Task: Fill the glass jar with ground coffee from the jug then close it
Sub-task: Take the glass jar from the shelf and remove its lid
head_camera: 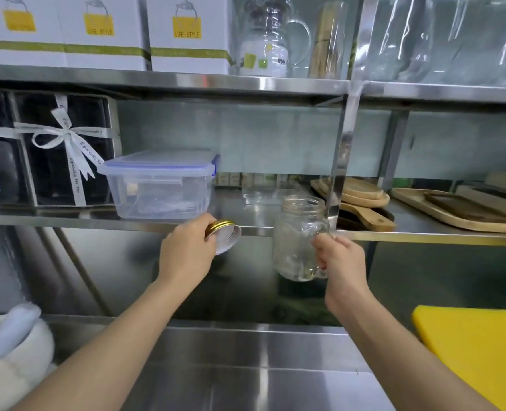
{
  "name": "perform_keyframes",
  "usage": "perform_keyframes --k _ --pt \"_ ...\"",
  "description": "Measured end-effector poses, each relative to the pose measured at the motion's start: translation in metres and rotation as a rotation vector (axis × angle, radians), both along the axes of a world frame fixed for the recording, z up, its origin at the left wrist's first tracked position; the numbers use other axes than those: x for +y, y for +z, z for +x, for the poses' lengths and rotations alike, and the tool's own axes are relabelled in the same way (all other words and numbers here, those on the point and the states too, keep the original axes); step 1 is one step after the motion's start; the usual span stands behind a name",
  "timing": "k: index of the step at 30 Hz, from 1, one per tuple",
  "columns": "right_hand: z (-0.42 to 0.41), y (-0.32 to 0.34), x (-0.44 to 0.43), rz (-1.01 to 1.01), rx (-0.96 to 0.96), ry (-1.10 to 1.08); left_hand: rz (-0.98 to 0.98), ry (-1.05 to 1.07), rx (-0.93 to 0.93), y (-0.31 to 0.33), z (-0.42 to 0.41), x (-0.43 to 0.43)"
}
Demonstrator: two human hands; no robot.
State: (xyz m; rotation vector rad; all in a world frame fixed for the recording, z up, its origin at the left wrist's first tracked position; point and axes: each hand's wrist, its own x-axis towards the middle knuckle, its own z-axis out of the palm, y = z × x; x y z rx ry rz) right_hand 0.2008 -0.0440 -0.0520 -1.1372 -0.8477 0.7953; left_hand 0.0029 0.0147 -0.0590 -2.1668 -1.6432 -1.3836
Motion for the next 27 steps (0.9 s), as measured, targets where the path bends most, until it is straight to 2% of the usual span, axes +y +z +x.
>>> perform_keyframes --k 5,9,11,15,20,27 --pt "0.009 -0.021 -0.064 -0.029 0.01 -0.021 -0.252 -0.073 -0.291 -0.028 -0.021 -0.069" --pt "0.016 -0.029 -0.115 -0.06 0.031 -0.047 -0.524 -0.069 -0.65 -0.054 -0.04 -0.118" --pt "0.019 -0.03 -0.14 -0.066 0.04 -0.057 -0.61 -0.062 -0.746 -0.066 -0.049 -0.143" --pt "0.027 -0.033 -0.189 -0.065 0.028 -0.063 -0.682 -0.02 -0.847 -0.082 -0.059 -0.191" --pt "0.036 -0.046 -0.243 -0.08 0.1 -0.088 -0.782 0.022 -0.864 -0.106 -0.059 -0.242" --pt "0.044 -0.088 -0.312 -0.211 0.062 -0.182 -0.976 0.076 -0.968 -0.155 -0.059 -0.304"
